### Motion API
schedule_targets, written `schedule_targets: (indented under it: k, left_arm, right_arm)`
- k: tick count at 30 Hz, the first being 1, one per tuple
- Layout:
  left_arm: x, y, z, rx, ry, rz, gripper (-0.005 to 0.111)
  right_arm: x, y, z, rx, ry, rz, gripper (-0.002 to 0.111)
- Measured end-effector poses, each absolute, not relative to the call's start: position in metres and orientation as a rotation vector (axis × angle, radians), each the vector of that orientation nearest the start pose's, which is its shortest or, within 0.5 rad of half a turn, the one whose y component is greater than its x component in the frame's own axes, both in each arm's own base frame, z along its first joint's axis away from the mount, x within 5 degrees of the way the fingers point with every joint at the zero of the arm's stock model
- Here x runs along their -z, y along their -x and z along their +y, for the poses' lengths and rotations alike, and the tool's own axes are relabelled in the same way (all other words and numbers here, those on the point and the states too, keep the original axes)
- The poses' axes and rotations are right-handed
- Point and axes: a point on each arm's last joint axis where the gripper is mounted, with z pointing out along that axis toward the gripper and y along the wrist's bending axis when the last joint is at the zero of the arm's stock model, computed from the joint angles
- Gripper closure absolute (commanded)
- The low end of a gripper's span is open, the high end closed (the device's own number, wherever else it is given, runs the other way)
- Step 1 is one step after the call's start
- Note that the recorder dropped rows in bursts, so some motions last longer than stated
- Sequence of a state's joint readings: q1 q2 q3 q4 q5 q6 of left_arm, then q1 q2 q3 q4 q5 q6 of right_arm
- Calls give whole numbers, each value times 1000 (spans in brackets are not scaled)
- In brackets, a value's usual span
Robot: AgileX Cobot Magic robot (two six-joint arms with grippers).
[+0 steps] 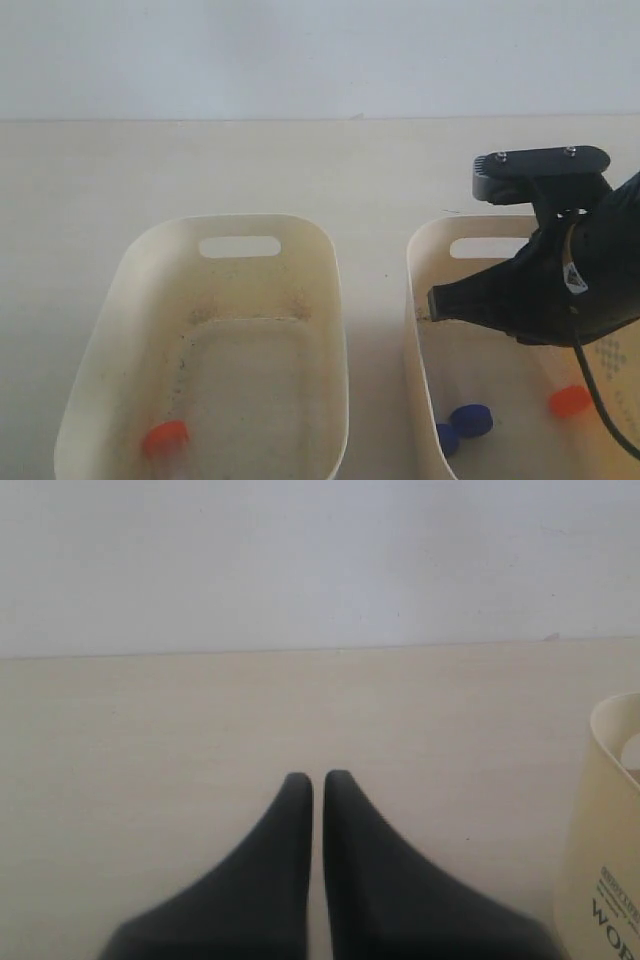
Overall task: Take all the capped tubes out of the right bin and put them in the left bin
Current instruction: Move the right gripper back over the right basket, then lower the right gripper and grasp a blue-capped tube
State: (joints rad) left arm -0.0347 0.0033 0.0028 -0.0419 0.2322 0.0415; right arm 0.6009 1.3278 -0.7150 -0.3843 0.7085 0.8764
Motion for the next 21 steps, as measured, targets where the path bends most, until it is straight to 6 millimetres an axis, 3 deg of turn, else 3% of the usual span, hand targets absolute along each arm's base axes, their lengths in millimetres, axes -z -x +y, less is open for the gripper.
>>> schedule_targets:
  k: [9, 21]
  left_arm:
    - [-191, -56, -3, 33, -38, 1721, 102]
    - [-191, -56, -3, 33, -38, 1721, 102]
  right_arm:
    - [-216, -203, 112, -2, -37, 2696, 108]
    - [-178, -202, 114, 5, -44, 2766, 108]
